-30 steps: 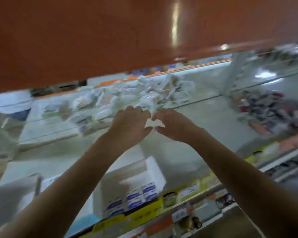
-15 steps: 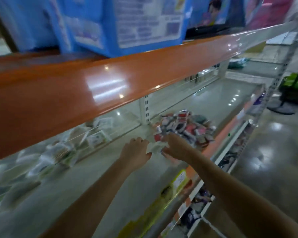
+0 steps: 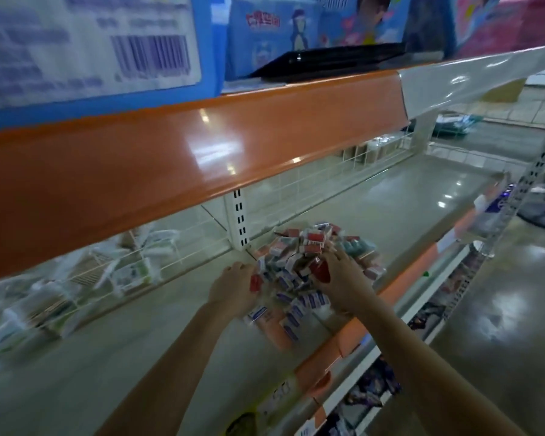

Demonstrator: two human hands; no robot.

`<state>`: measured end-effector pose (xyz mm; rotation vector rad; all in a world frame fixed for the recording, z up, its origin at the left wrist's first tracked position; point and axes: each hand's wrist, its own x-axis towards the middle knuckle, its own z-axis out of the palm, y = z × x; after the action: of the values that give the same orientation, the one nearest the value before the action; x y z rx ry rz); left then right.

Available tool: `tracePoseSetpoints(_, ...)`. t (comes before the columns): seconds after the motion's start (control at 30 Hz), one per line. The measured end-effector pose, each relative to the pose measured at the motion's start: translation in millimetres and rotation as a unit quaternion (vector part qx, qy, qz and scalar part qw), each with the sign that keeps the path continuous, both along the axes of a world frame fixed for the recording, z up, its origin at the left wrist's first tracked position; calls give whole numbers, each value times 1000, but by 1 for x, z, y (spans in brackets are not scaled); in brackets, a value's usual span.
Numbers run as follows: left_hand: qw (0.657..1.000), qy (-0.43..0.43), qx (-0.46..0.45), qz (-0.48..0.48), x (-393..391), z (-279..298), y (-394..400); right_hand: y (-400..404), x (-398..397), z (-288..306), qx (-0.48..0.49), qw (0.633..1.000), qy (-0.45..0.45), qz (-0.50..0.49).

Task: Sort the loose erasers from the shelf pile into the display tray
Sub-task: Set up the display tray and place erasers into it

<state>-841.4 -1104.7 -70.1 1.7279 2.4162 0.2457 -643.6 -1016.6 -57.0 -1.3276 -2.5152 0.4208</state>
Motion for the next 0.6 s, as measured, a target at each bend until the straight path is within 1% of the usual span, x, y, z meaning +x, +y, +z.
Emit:
tracePoseSetpoints(0.23, 999, -19, 34, 21, -3, -13, -1, -6, 7, -4, 7, 999, 37, -5)
tracePoseSetpoints(0.4, 998, -33, 51, 35, -3, -11, -11, -11, 7, -3, 4, 995, 97, -11)
tracePoseSetpoints(0.43, 995, -58, 66, 42, -1, -9, -15, -12, 6, -3, 2, 993, 116, -6)
tracePoseSetpoints(0.5, 982, -144, 106, 65, 3, -1, -27, -16, 3, -4, -7, 986, 166, 16)
tracePoseSetpoints(0.6, 945, -282, 148, 77, 9, 10, -46, -29, -5, -5, -58, 971, 229, 38)
